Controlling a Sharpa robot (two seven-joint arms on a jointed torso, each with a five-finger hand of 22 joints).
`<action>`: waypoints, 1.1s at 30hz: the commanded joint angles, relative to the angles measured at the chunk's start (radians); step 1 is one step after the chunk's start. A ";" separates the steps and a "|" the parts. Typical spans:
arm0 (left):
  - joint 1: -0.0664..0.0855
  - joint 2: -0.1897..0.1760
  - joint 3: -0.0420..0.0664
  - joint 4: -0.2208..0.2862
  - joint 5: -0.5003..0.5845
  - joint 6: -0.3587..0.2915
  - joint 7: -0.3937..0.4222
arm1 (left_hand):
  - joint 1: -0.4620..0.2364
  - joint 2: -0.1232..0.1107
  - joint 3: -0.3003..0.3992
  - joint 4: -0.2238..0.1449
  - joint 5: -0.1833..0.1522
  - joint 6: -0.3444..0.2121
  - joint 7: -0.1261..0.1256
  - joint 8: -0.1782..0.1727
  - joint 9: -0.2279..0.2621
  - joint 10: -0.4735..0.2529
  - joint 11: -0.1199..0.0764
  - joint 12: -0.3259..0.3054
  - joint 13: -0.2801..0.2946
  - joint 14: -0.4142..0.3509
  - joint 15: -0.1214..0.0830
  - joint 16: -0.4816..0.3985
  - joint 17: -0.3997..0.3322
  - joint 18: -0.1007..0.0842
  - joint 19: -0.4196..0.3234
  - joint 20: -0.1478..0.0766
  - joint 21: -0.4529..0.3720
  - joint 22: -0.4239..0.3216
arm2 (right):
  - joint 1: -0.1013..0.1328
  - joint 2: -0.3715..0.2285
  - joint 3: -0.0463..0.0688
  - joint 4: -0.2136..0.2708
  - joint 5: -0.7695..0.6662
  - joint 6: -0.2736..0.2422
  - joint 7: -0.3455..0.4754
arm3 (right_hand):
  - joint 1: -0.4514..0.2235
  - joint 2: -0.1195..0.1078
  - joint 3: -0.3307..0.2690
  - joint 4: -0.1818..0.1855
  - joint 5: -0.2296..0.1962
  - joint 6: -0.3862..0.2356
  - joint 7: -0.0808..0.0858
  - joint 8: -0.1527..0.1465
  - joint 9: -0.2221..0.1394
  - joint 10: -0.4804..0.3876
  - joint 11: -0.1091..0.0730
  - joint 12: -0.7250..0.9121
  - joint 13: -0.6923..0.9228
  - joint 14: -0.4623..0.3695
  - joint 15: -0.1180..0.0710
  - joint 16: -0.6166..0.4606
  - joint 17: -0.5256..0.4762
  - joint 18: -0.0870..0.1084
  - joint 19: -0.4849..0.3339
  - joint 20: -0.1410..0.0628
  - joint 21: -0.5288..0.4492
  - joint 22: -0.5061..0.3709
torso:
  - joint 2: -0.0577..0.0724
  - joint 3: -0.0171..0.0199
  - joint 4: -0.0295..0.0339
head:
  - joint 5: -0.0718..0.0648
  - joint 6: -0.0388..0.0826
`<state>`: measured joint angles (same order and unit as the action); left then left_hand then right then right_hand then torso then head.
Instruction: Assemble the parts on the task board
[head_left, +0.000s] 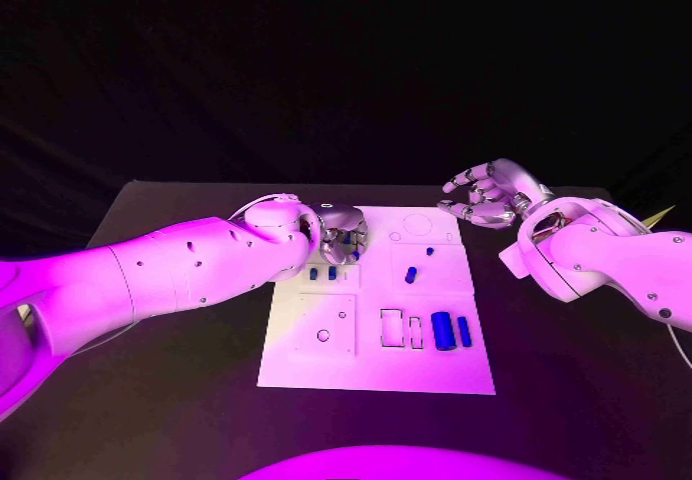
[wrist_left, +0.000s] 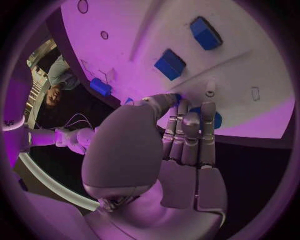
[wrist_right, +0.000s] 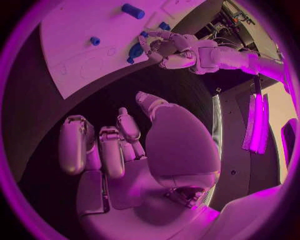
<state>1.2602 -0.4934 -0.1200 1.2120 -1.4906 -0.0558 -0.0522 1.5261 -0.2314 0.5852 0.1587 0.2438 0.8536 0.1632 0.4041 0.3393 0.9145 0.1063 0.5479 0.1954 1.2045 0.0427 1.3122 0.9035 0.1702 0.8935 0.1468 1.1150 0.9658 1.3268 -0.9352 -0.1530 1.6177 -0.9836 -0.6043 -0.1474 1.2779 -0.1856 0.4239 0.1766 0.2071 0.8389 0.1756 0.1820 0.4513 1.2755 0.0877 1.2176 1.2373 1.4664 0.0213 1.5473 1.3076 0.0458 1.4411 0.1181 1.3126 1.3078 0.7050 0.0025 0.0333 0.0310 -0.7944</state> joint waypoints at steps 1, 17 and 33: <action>-0.003 0.005 -0.001 -0.004 0.007 0.012 -0.001 | -0.008 0.002 0.001 -0.010 -0.004 0.011 -0.001 -0.004 -0.001 0.012 -0.001 -0.006 0.000 0.010 -0.002 0.008 0.006 -0.005 0.007 -0.001 0.007 0.007 | 0.000 0.000 0.000 0.002 -0.007 0.001 0.012 | 0.003 -0.009 0.005 0.001 0.004 -0.003 -0.002 0.004 0.001 -0.002 -0.001 -0.004 0.000 0.084 -0.009 -0.006 0.182 0.015 -0.005 -0.001 -0.007 0.107 | 0.000 -0.0003 0.0001 | -0.001 -0.001; -0.007 0.013 -0.002 -0.023 0.009 0.010 0.006 | -0.024 0.003 0.008 -0.030 -0.005 0.030 -0.003 -0.009 -0.003 0.038 -0.006 -0.017 -0.004 0.046 -0.007 0.038 0.046 -0.012 0.035 -0.004 0.039 0.044 | 0.000 -0.001 0.000 0.007 -0.007 0.001 0.013 | 0.002 -0.009 0.005 0.002 0.004 -0.002 -0.003 0.006 0.002 0.004 -0.002 0.001 0.004 0.084 -0.009 -0.006 0.183 0.015 -0.005 -0.002 -0.007 0.108 | -0.001 -0.0005 0.0004 | -0.003 -0.004; -0.008 -0.036 0.011 0.027 0.079 -0.058 0.035 | -0.034 0.011 0.017 -0.052 -0.004 0.053 0.001 -0.021 -0.005 0.073 -0.006 -0.047 -0.013 0.081 -0.009 0.057 0.074 -0.020 0.072 -0.008 0.070 0.079 | 0.000 -0.002 0.000 0.004 -0.007 -0.001 0.014 | 0.001 -0.009 0.006 0.002 0.004 -0.001 -0.003 0.008 0.003 0.008 -0.002 0.004 0.006 0.084 -0.009 -0.006 0.183 0.015 -0.005 -0.002 -0.006 0.108 | -0.002 -0.0003 0.0010 | -0.002 -0.001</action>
<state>1.2511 -0.5273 -0.1120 1.2303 -1.4496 -0.0906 -0.0313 1.5011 -0.2226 0.6017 0.1114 0.2437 0.9026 0.1643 0.3866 0.3357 0.9816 0.0981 0.5040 0.1835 1.2811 0.0340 1.3625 0.9761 0.1702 0.9616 0.1396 1.1831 1.0437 1.3268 -0.9366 -0.1529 1.6212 -0.9836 -0.6044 -0.1466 1.2779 -0.1856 0.4239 0.1765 0.2071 0.8388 0.1756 0.1856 0.4530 1.2756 0.0877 1.2176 1.2425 1.4664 0.0213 1.5473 1.3074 0.0458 1.4411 0.1181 1.3088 1.3075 0.7039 0.0017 0.0333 0.0299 -0.7947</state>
